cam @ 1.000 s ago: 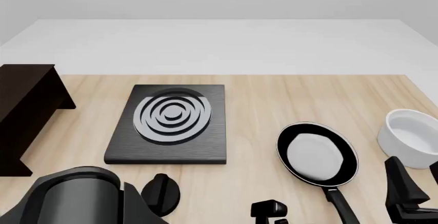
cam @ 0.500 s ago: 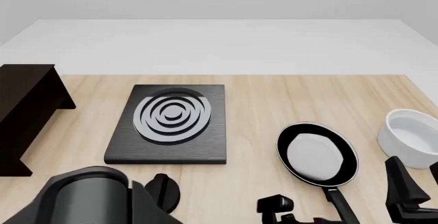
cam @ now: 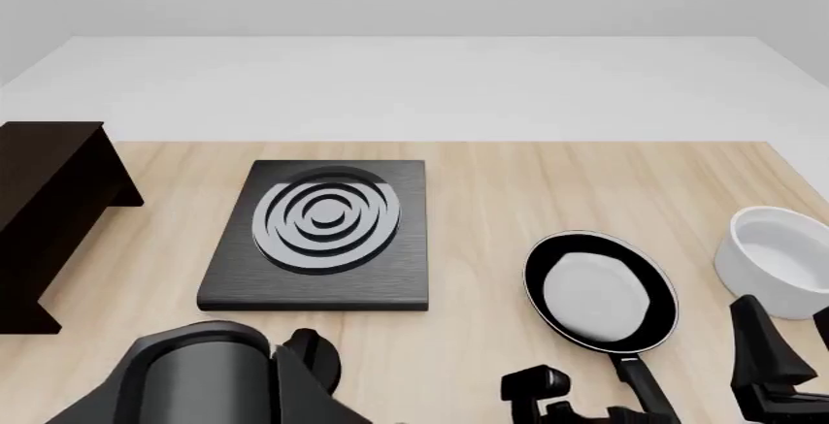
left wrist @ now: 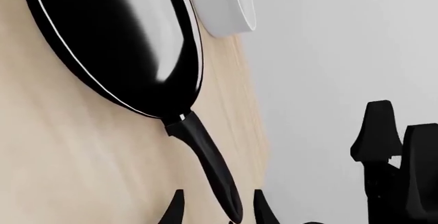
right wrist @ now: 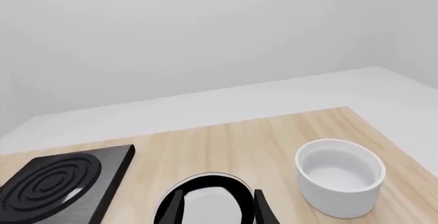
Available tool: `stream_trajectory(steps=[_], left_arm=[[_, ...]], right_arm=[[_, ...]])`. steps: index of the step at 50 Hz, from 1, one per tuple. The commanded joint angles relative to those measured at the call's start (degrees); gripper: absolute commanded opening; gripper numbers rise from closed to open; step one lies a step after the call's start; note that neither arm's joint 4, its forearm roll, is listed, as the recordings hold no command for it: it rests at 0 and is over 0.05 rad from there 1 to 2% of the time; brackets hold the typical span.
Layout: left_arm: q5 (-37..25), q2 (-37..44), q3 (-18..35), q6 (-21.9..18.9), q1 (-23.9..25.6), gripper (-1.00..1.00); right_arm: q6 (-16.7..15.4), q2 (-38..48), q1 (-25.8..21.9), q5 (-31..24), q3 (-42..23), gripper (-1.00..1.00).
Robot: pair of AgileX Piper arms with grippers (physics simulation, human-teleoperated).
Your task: Put the frying pan on top of the cabinet.
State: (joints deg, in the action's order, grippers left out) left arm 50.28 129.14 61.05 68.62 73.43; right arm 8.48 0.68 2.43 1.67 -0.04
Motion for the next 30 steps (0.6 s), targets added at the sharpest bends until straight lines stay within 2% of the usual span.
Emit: stream_trajectory(steps=[1, 30], left_arm=[[-0.6, 2.4, 1.8, 1.8, -0.1, 1.0], [-0.9, 5.9, 5.1, 3.4, 0.0, 1.0]], right_arm=[[0.5, -0.4, 0.0, -0.2, 0.0, 1.0], [1.7, -0.2, 0.3, 0.1, 0.0, 1.0]])
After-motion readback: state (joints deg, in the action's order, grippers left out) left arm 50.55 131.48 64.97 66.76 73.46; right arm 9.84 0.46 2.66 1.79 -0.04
